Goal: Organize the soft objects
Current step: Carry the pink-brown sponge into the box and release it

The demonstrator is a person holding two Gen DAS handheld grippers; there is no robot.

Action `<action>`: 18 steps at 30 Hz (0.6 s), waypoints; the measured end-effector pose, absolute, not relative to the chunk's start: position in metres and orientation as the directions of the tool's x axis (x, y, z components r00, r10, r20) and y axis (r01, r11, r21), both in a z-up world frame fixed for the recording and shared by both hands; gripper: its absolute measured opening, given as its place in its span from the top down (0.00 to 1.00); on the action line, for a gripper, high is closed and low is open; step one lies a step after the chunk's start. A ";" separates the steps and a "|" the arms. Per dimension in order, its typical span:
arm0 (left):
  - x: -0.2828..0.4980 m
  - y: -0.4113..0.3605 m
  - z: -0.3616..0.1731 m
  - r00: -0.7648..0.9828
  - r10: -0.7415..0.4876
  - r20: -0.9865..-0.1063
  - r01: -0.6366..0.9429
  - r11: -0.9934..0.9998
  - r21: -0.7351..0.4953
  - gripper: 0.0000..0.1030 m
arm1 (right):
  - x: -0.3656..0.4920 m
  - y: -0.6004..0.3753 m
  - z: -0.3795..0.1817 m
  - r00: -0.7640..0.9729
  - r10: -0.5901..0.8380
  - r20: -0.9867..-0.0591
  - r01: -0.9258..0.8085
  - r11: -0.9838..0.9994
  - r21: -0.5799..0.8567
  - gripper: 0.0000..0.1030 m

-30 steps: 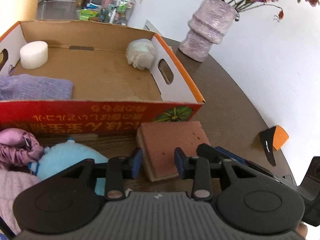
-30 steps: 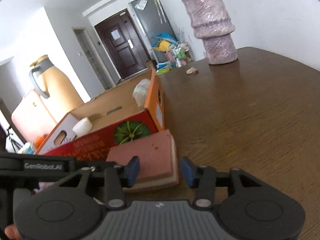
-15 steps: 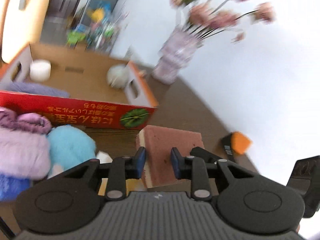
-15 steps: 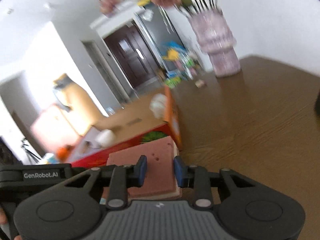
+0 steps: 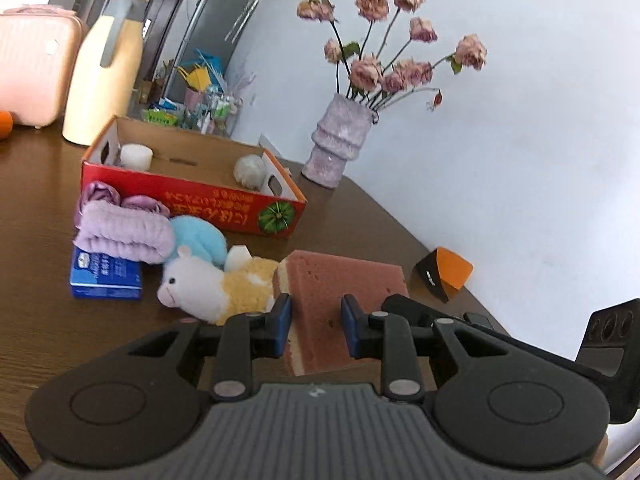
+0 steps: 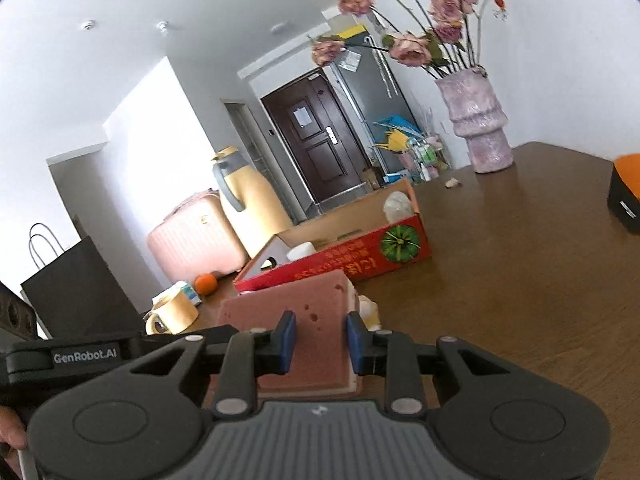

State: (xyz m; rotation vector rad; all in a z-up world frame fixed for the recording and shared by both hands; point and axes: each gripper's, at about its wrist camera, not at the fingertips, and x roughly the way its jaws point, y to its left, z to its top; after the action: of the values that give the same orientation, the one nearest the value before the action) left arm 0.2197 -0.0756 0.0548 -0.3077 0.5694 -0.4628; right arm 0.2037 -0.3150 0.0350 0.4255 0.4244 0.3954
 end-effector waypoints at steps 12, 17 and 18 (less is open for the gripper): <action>0.326 -0.070 0.095 0.754 -0.525 -0.394 0.374 0.837 -0.399 0.75 | 0.265 -0.296 0.082 0.867 0.413 -0.277 -0.309 0.884 0.349 0.75; 0.445 -0.072 0.096 0.694 -0.526 -0.492 0.307 0.834 -0.459 0.75 | 0.373 -0.294 0.107 0.856 0.383 -0.346 -0.274 0.906 0.323 0.75; 0.467 -0.074 0.092 0.685 -0.512 -0.517 0.291 0.844 -0.450 0.75 | 0.396 -0.293 0.107 0.846 0.382 -0.373 -0.268 0.908 0.321 0.75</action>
State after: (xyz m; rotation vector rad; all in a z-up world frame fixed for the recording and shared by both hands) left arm 0.4674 -0.0737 0.0922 -0.3478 0.6786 -0.4603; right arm 0.3957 -0.2929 0.1067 0.2629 0.4454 0.3470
